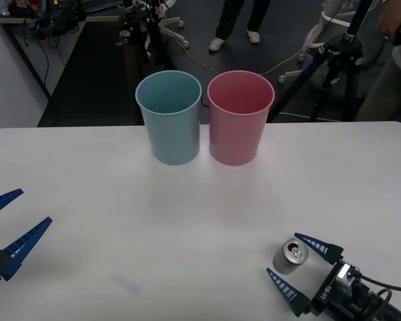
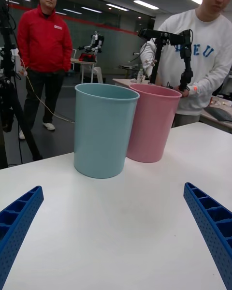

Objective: Grasp the object on the table and drop it into the matching bin: aluminum can to the light blue bin, PET bottle to the pink bin.

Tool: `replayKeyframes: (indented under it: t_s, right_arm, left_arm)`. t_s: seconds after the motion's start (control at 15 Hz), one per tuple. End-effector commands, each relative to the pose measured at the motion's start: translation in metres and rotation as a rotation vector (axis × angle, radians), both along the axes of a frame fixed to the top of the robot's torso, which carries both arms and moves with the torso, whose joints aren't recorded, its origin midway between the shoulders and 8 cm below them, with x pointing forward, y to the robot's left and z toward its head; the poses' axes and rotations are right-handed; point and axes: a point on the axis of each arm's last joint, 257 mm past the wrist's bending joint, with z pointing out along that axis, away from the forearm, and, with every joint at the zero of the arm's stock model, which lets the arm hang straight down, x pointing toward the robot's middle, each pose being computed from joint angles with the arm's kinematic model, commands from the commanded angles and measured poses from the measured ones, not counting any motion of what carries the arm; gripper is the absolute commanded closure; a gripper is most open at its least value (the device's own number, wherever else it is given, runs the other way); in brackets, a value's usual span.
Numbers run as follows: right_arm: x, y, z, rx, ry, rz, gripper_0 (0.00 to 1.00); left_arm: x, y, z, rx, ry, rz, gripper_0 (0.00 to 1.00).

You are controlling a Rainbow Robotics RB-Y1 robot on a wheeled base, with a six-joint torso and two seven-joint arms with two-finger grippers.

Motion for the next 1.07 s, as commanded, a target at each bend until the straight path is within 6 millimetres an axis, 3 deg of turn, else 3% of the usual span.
replayKeyframes:
  t_s: [0.07, 0.53, 0.6, 0.67, 0.73, 1.07]
  right_arm:
    - [0.007, 0.007, 0.004, 0.009, -0.012, 0.001, 0.00]
    - [0.014, 0.019, 0.005, 0.015, -0.012, 0.010, 0.00]
    - [0.014, 0.019, 0.005, 0.013, -0.014, 0.010, 0.18]
    - [0.014, 0.019, 0.005, 0.015, -0.012, 0.010, 0.88]
    - [0.014, 0.019, 0.005, 0.014, -0.014, 0.012, 1.00]
    - [0.011, 0.020, 0.007, 0.017, -0.018, 0.019, 1.00]
  left_arm:
    - [0.000, 0.000, 0.000, 0.000, 0.000, 0.000, 0.00]
    - [0.000, 0.000, 0.000, 0.000, 0.000, 0.000, 0.00]
    - [0.000, 0.000, 0.000, 0.000, 0.000, 0.000, 0.00]
    - [0.000, 0.000, 0.000, 0.000, 0.000, 0.000, 0.00]
    - [0.000, 0.000, 0.000, 0.000, 0.000, 0.000, 0.00]
    - [0.000, 0.000, 0.000, 0.000, 0.000, 0.000, 0.00]
